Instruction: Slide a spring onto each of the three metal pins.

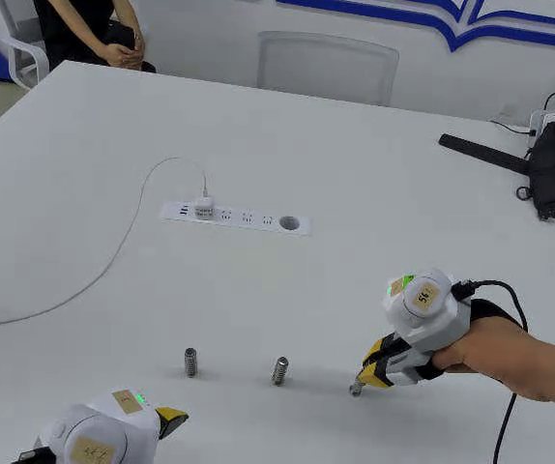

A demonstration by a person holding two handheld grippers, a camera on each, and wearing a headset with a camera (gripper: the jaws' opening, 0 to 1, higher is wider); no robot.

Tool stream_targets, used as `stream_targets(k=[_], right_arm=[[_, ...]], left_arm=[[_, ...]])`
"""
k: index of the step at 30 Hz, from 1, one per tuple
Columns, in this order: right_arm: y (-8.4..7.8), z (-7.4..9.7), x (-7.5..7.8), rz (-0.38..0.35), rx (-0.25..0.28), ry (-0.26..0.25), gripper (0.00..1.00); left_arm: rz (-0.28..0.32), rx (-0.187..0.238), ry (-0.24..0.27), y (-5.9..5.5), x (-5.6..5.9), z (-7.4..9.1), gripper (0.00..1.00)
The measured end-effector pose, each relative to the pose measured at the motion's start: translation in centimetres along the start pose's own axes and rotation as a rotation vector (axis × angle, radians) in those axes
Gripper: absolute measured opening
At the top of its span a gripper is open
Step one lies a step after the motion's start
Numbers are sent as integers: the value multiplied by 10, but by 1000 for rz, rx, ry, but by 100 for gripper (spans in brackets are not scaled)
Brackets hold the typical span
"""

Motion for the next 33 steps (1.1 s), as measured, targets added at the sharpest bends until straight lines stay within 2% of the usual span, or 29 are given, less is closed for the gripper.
stream_targets(k=[21,27,33], right_arm=[[-8,-24,-1,-33,-9,12,14],[-8,-22,-4,-42,-13,12,20],[-17,-15,-10,-65,-12,-14,24]], left_arm=[[13,-6,12,-5,-3,4,67],[17,-1,14,-4,-4,5,67],[20,4,14,-5,-3,6,67]])
Point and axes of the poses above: the centre of the closed fingertips' face, and the gripper's own axes: z roughly backward along the fingers, x roughly to its right, y roughly out of its top, the point moved 9 cm from there along z, roughly backward along the fingers, and after that the axes turned 14 degrees about z, right-handed, at the moved point
